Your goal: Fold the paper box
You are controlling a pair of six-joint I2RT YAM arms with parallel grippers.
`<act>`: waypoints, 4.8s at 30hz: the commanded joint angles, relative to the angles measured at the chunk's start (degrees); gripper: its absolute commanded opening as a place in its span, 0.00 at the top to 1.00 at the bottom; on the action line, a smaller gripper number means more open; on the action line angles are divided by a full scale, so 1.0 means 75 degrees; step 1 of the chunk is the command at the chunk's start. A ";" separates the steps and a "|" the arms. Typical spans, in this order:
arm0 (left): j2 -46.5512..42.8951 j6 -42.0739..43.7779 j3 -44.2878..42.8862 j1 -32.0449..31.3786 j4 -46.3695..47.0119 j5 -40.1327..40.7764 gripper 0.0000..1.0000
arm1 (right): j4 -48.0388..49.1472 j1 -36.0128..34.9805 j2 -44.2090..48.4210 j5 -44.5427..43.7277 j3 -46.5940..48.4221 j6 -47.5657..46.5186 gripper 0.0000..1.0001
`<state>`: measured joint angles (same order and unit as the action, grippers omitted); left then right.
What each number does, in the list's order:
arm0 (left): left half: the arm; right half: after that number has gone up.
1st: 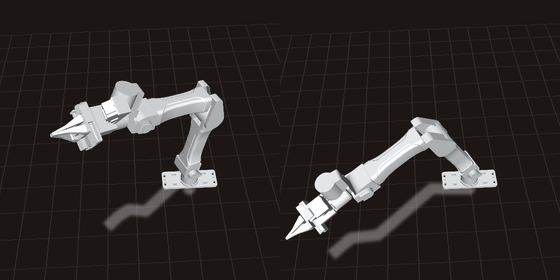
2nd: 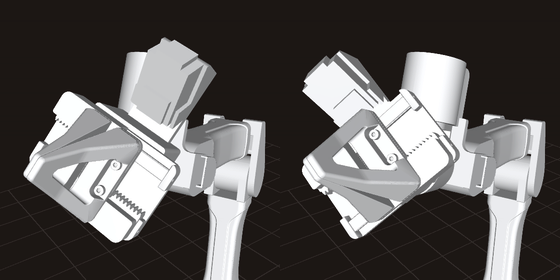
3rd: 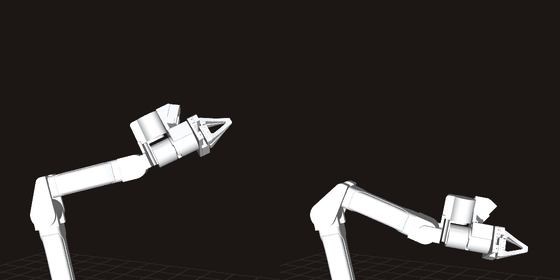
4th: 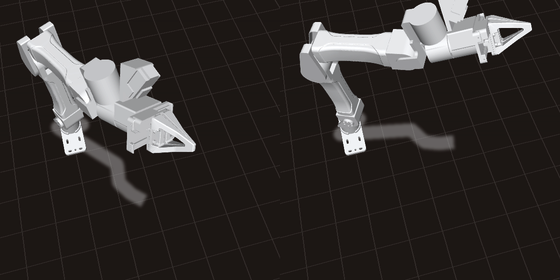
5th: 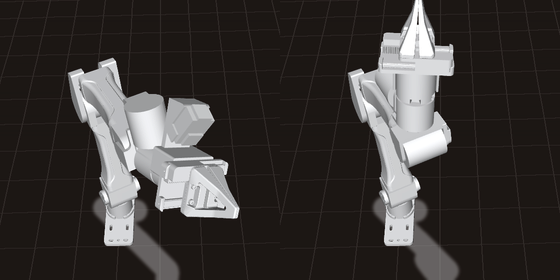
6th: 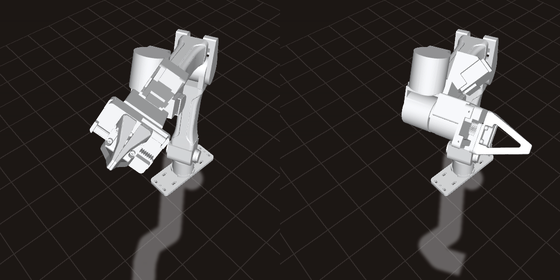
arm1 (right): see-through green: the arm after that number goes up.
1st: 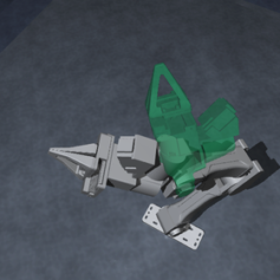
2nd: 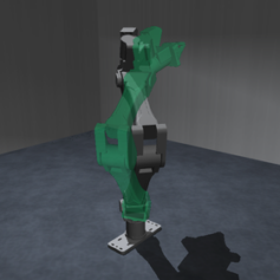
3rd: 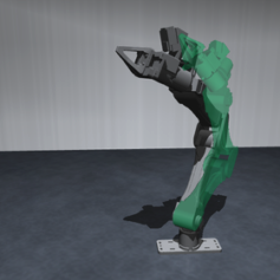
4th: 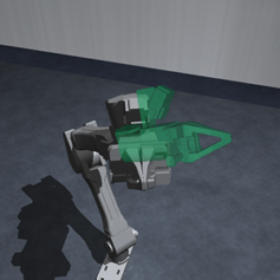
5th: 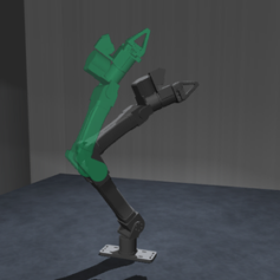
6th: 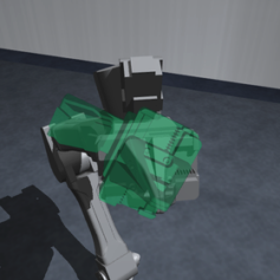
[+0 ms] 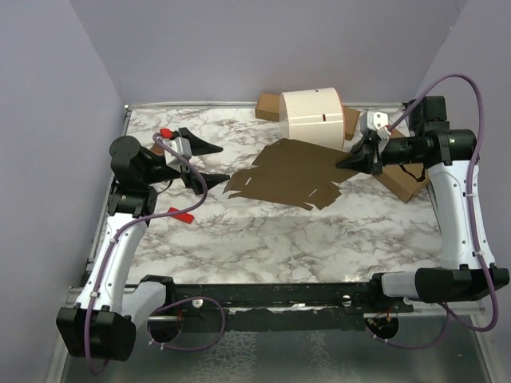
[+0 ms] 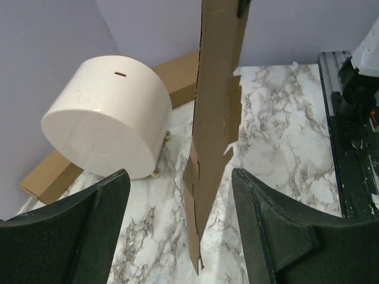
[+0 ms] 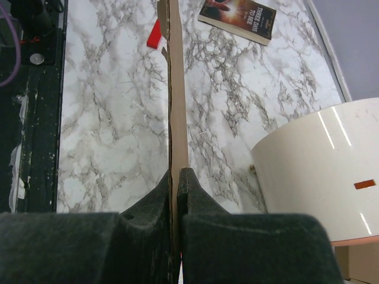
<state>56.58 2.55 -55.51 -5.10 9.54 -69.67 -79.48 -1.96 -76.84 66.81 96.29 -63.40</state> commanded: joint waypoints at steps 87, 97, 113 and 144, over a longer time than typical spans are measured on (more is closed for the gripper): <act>0.0864 -0.1094 -0.0010 -0.0688 0.0707 0.1982 0.59 | 0.0741 -0.0513 0.0228 -0.0044 -0.0091 0.1119 0.99; -0.0627 -0.4791 0.2240 0.2275 0.2878 0.3786 0.36 | 0.1194 -0.0513 -0.0486 -0.0505 0.1790 0.2809 0.99; 0.2584 -1.1559 0.4182 0.2894 1.2260 0.2841 0.27 | 0.2996 -0.0275 -0.1195 0.1167 0.3724 0.5941 0.99; 0.1785 -1.2074 0.3594 0.2180 1.2392 0.2593 0.31 | 0.3390 -0.0056 -0.0734 0.1879 0.3002 0.6389 0.99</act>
<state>73.47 -87.68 -27.27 11.49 87.53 -48.07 -55.61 -2.87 -83.13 79.11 118.72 -16.47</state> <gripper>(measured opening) 0.677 0.016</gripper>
